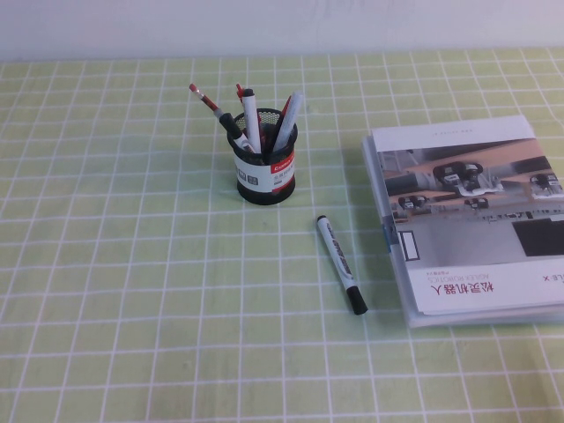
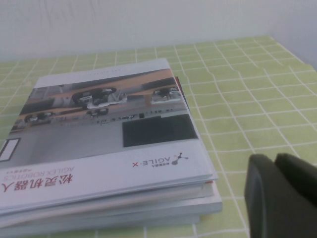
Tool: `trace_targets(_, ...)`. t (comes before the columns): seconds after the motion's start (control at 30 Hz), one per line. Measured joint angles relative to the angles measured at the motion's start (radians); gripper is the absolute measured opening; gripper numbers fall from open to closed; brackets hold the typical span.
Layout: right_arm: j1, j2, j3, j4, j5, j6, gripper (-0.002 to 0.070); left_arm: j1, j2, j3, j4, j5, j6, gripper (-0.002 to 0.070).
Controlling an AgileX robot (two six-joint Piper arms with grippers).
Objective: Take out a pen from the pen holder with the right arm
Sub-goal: 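Take a marker out of the pen holder and lay it on the table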
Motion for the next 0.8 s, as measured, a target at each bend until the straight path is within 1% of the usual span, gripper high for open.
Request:
trace_targets(0.2, 0.002, 0.000, 0.000, 0.000, 0.014, 0.000, -0.0013, 0.000, 0.000, 0.000, 0.000, 0.000, 0.000, -0.0006)
trace_targets(0.27, 0.002, 0.000, 0.000, 0.026, 0.021, -0.014, -0.0012, 0.000, 0.000, 0.000, 0.000, 0.000, 0.000, -0.0006)
trace_targets(0.33, 0.002, 0.000, 0.000, 0.109, 0.045, -0.103, -0.0013, 0.000, 0.000, 0.000, 0.000, 0.000, 0.000, -0.0006)
trace_targets(0.4, 0.002, 0.000, 0.000, 0.223, 0.085, -0.243, -0.0013, 0.000, 0.000, 0.000, 0.000, 0.000, 0.000, -0.0006)
trace_targets(0.5, 0.002, 0.000, 0.000, 0.348, 0.148, -0.367, -0.0013, 0.000, 0.000, 0.000, 0.000, 0.000, 0.000, -0.0006)
trace_targets(0.57, 0.002, 0.000, 0.000, 0.385, 0.166, -0.393, -0.0012, 0.000, 0.000, 0.000, 0.000, 0.000, 0.000, -0.0006)
trace_targets(0.8, 0.002, 0.000, 0.000, 0.401, 0.171, -0.408, -0.0013, 0.000, 0.000, 0.000, 0.000, 0.000, 0.000, -0.0006)
